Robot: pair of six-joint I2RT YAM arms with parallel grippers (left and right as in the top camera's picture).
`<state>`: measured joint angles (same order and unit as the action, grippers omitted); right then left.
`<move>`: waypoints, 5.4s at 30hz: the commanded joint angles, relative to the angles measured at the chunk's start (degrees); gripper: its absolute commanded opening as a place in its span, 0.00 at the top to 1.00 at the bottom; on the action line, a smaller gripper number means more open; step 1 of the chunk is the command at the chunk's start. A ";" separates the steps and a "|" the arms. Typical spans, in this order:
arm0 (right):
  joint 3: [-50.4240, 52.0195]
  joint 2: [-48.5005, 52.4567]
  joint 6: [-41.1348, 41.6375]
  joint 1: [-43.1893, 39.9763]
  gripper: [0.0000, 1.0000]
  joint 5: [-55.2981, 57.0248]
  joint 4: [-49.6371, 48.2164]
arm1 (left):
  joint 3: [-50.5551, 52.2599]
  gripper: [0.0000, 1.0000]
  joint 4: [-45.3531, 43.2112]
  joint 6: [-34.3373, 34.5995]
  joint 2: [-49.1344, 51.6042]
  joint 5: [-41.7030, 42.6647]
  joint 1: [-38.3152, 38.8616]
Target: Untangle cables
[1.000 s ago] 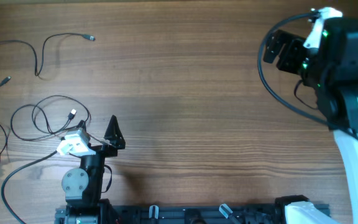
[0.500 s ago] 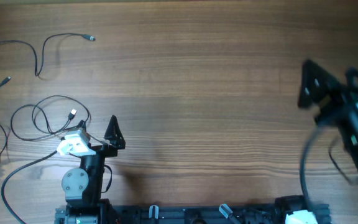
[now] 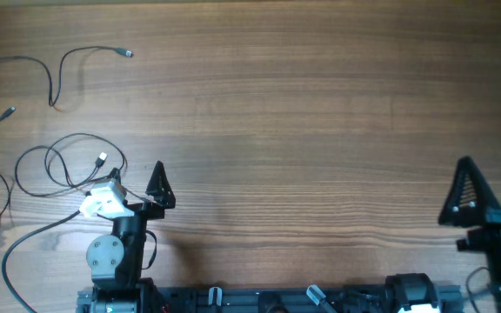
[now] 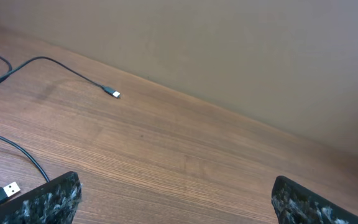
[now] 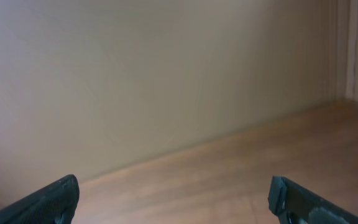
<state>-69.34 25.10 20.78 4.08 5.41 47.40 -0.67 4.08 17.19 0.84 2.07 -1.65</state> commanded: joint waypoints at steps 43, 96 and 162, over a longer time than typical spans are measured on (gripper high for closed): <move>69.05 -22.12 -1.09 -1.70 0.00 -2.91 -48.00 | 0.35 0.00 0.17 -0.92 -0.52 0.90 -0.39; 69.05 -24.90 3.39 -1.75 0.00 -2.93 -48.13 | 0.35 0.00 0.15 -0.92 -0.52 0.90 -0.39; 69.05 -24.92 -22.14 -1.92 0.00 -6.12 -47.50 | 0.35 0.00 0.17 -0.92 -0.52 0.90 -0.39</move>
<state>-0.36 1.41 -0.36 2.63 -0.03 0.01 -0.64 4.08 17.19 0.78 2.07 -1.67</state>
